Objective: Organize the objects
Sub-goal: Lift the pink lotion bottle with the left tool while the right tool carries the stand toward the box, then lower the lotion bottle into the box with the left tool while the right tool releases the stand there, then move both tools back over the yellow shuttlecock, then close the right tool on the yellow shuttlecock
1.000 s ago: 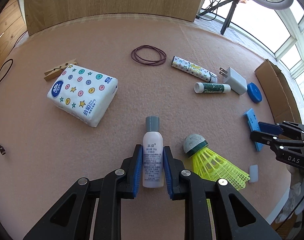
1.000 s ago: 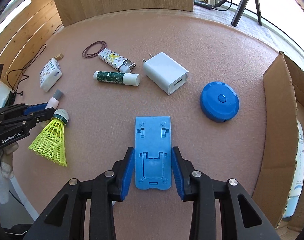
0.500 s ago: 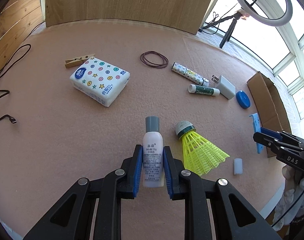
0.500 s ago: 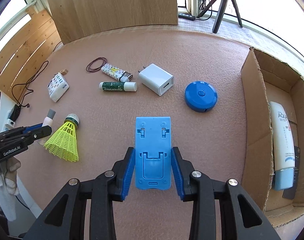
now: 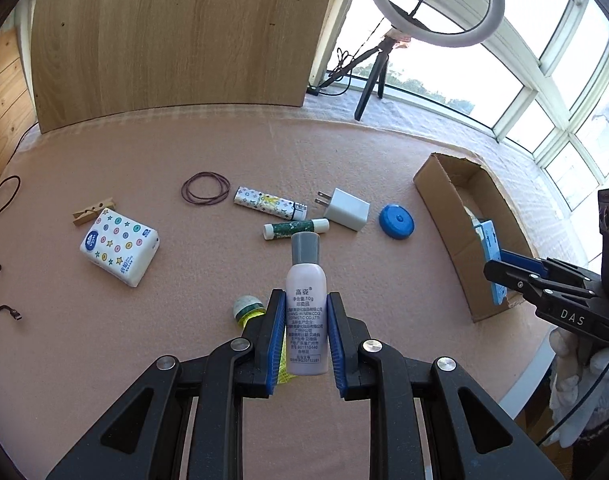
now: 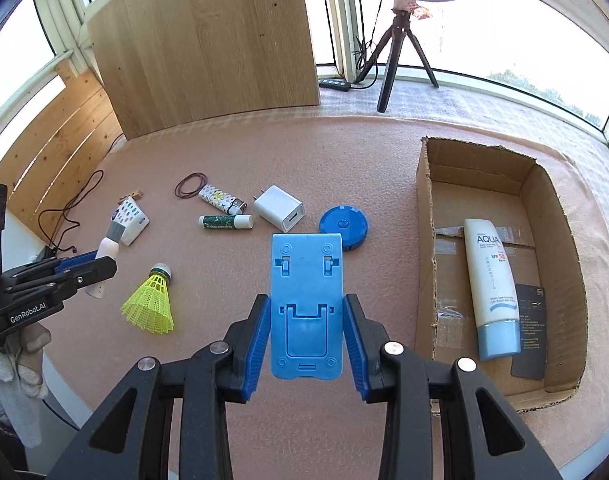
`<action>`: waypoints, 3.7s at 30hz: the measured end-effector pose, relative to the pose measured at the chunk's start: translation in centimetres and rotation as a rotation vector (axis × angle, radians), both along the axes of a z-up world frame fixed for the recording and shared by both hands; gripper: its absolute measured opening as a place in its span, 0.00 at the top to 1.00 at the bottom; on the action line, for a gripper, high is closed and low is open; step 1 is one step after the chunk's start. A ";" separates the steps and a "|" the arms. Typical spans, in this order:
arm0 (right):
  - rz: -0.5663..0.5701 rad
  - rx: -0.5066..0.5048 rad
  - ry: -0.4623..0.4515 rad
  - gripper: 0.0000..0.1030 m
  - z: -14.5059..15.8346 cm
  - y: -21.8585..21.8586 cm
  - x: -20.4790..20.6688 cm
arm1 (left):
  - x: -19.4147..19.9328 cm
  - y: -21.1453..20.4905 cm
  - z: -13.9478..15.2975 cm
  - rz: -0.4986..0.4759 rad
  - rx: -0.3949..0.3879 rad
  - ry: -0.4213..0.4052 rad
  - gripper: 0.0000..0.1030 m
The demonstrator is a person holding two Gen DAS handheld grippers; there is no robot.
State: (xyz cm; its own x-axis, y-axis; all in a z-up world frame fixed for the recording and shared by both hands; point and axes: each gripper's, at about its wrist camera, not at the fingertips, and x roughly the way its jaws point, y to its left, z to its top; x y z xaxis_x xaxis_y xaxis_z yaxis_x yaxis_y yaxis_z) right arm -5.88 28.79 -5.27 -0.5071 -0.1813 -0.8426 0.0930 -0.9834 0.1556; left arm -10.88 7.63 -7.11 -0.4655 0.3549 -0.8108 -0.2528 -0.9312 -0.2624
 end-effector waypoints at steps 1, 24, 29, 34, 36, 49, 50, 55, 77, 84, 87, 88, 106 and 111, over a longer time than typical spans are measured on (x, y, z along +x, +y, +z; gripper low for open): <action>-0.012 0.000 0.005 0.68 0.3 0.6 0.2 | -0.2 0.9 0.3 -0.016 0.005 0.006 0.79; -0.275 0.049 0.015 0.68 0.3 15.4 2.2 | -5.4 24.2 1.0 -0.335 0.029 0.040 0.79; -0.282 0.051 0.000 0.68 -0.7 16.8 1.5 | -6.6 27.6 0.0 -0.354 0.013 0.024 0.79; -0.280 0.050 -0.010 0.68 -1.3 17.6 1.2 | -7.5 29.3 -0.8 -0.355 -0.004 0.016 0.79; -0.274 0.052 -0.011 0.68 -1.3 17.6 1.1 | -7.7 29.7 -1.0 -0.364 -0.008 0.013 0.79; -0.255 0.086 0.015 0.39 -1.0 16.6 1.1 | -8.3 28.6 -0.6 -0.322 0.001 0.014 0.37; -0.255 0.086 0.016 0.39 -0.9 16.5 1.1 | -8.2 28.5 -0.5 -0.320 0.001 0.015 0.37; -0.254 0.055 0.023 0.39 -0.5 16.1 1.3 | -7.7 26.9 -0.1 -0.302 -0.001 0.020 0.37; -0.052 -0.094 0.001 0.39 0.2 5.7 -1.5 | -3.3 5.6 0.1 -0.017 -0.008 0.000 0.37; 0.042 -0.144 -0.057 0.39 -1.1 0.9 -3.1 | -1.2 -1.2 -1.9 0.067 0.009 -0.061 0.37; 0.082 -0.195 -0.109 0.39 -2.0 -1.0 -4.0 | -0.4 -3.3 -3.0 0.079 0.044 -0.100 0.37; 0.094 -0.209 -0.127 0.39 -2.3 -1.6 -4.3 | -0.1 -3.9 -3.4 0.082 0.058 -0.113 0.37; 0.280 -0.303 -0.376 0.39 -7.9 -12.7 -8.5 | 0.6 -3.7 -8.8 0.012 0.046 -0.218 0.36; 0.305 -0.299 -0.411 0.40 -8.9 -14.5 -8.9 | -0.1 -3.2 -9.7 0.016 0.055 -0.228 0.36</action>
